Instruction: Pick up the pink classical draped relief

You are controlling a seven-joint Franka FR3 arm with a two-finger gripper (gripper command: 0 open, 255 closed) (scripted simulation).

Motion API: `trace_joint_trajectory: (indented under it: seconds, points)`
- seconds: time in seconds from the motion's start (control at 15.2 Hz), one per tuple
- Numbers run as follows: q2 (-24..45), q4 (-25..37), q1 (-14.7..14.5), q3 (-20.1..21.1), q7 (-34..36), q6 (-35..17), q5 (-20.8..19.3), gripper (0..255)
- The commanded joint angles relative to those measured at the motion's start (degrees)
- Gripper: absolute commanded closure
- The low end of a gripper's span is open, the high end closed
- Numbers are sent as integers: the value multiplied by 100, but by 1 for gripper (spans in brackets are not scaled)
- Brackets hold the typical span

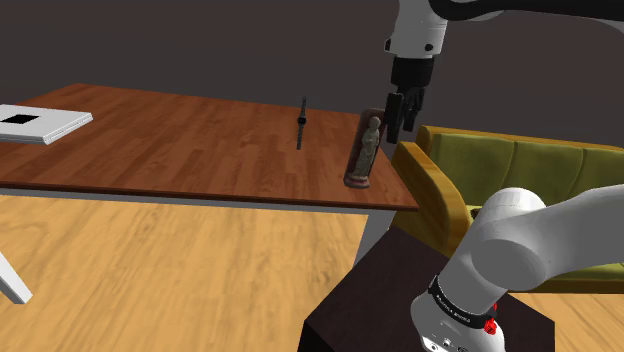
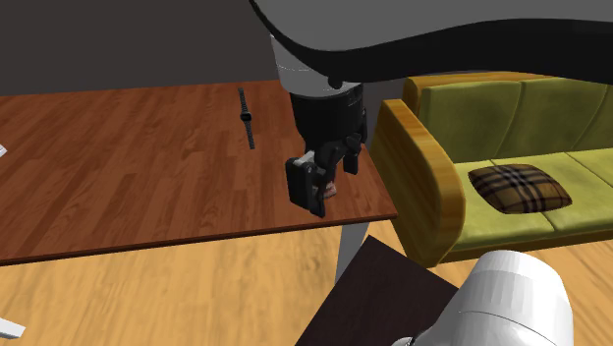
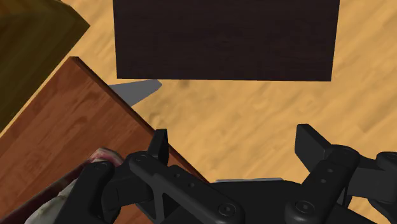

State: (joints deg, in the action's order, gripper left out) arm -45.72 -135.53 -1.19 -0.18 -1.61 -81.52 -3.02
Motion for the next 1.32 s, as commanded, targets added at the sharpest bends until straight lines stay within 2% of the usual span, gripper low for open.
trace_joint_trajectory:
  seconds: [0.0, 0.33, 0.66, 0.99, 1.25]
  points:
    - [0, 0, 0, 0, 0, 0, 0, 0]
    - [513, 222, 11, -649, -1085, -407, -557, 0]
    - [1216, 646, -27, -1258, -2137, -847, -940, 0]
    - [2079, 1265, -102, -1813, -3191, -1269, -1094, 0]
    - [2871, 1899, -173, -2216, -4056, -1558, -1027, 0]
